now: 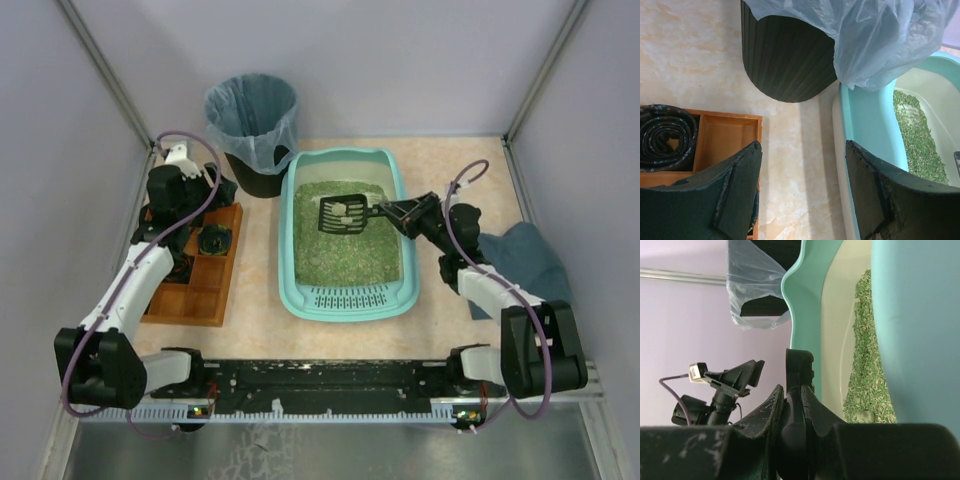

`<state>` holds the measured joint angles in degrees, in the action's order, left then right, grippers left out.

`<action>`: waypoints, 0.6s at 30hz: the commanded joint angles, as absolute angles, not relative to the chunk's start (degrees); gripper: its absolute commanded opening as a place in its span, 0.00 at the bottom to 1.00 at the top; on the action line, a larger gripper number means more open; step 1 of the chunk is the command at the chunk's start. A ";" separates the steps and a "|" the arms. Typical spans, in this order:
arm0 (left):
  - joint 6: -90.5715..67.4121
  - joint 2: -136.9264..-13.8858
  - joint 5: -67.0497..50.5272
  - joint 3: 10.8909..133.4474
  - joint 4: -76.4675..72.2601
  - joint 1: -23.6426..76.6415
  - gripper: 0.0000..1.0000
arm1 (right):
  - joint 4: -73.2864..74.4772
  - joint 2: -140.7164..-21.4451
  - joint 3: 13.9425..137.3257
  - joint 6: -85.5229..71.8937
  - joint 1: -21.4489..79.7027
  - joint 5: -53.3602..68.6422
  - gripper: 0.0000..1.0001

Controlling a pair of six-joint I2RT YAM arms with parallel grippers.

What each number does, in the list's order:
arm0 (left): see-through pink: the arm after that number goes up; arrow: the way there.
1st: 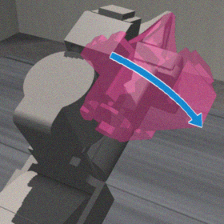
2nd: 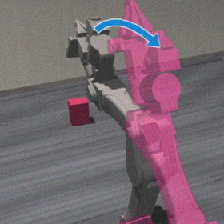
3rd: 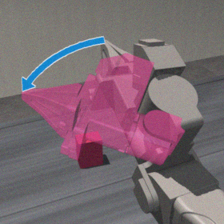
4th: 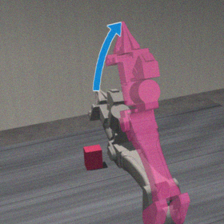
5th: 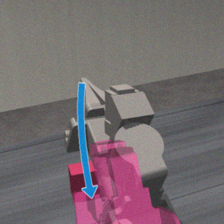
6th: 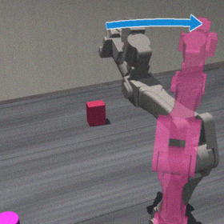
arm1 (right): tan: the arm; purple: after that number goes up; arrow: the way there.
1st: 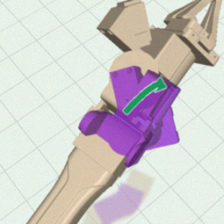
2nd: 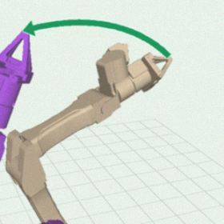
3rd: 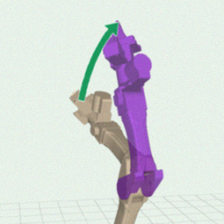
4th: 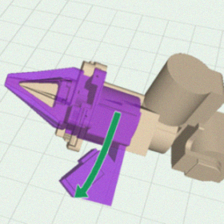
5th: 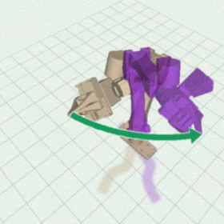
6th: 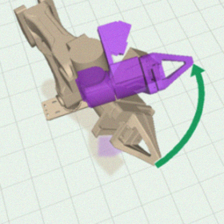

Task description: Clean the litter box

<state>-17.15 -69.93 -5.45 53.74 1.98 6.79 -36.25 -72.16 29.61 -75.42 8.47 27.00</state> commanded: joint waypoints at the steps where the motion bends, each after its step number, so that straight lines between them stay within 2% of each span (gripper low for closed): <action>1: -18.46 -70.10 -5.84 53.82 2.34 5.87 0.74 | -38.04 -71.82 31.82 -76.39 7.13 25.27 0.00; 5: -18.07 -70.22 -4.90 52.98 2.01 5.52 0.74 | -38.08 -74.89 37.08 -75.36 8.78 30.10 0.00; 9: -18.67 -70.89 -5.94 53.09 2.11 4.94 0.74 | -34.22 -74.63 40.28 -76.10 8.90 26.98 0.00; 18: -19.07 -71.61 -7.13 53.52 2.43 4.02 0.75 | -19.82 -80.87 57.80 -73.53 11.03 22.21 0.00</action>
<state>-18.41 -71.20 -5.87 53.49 2.74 4.67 -23.83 -77.76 49.34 -74.98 9.78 25.08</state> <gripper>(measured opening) 0.745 0.165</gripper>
